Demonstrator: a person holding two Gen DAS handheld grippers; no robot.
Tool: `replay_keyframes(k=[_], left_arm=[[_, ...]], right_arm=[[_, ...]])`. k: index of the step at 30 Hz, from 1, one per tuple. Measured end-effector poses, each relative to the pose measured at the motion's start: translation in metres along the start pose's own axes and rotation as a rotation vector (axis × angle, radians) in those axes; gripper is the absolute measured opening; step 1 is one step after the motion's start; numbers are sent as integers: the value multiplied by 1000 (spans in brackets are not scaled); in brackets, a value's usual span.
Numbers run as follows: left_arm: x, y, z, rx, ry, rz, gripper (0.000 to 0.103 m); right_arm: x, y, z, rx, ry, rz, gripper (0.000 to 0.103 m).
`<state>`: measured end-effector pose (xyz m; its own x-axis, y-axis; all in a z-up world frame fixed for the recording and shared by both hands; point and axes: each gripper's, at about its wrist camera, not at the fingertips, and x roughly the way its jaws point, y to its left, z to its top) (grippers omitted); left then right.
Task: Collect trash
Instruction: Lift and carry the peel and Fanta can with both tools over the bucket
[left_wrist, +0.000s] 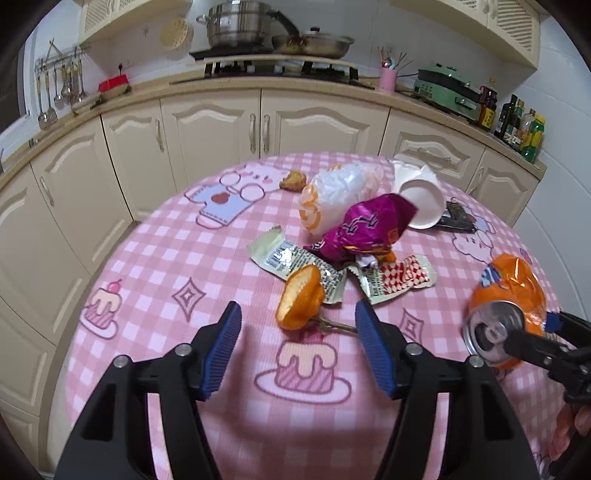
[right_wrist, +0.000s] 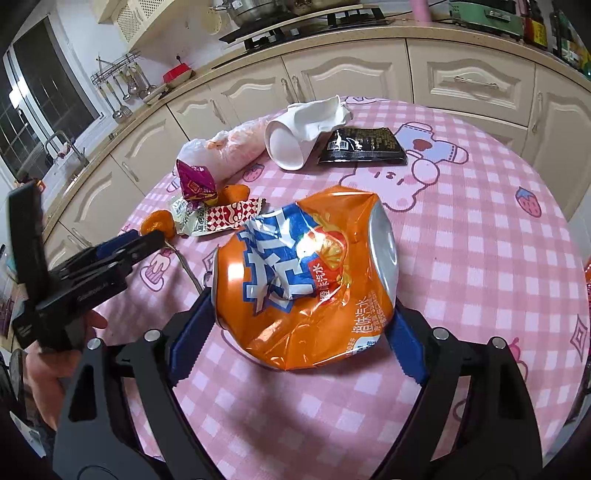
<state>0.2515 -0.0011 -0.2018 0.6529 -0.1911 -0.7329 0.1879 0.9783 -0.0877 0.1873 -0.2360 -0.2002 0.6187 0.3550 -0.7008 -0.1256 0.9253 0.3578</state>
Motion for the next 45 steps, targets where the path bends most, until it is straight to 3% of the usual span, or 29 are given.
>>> replay_keyframes(k=[1, 7, 19, 27, 34, 45], left_arm=[[3, 1, 0, -6, 13, -14, 29], [-10, -1, -8, -17, -8, -45, 13], [-59, -26, -21, -52, -92, -118, 12], [-90, -75, -12, -32, -150, -201, 12], [-108, -146, -2, 40, -178, -304, 12], [-102, -290, -21, 265, -122, -472, 12]], right_arm=[[-1, -1, -1, 2, -2, 4, 84], [-8, -7, -5, 19, -12, 42, 84], [-62, -46, -18, 107, -102, 101, 84], [-124, -91, -20, 186, -229, 100, 84], [-187, -142, -32, 256, -350, 52, 84], [-249, -243, -80, 428, -454, -51, 84]])
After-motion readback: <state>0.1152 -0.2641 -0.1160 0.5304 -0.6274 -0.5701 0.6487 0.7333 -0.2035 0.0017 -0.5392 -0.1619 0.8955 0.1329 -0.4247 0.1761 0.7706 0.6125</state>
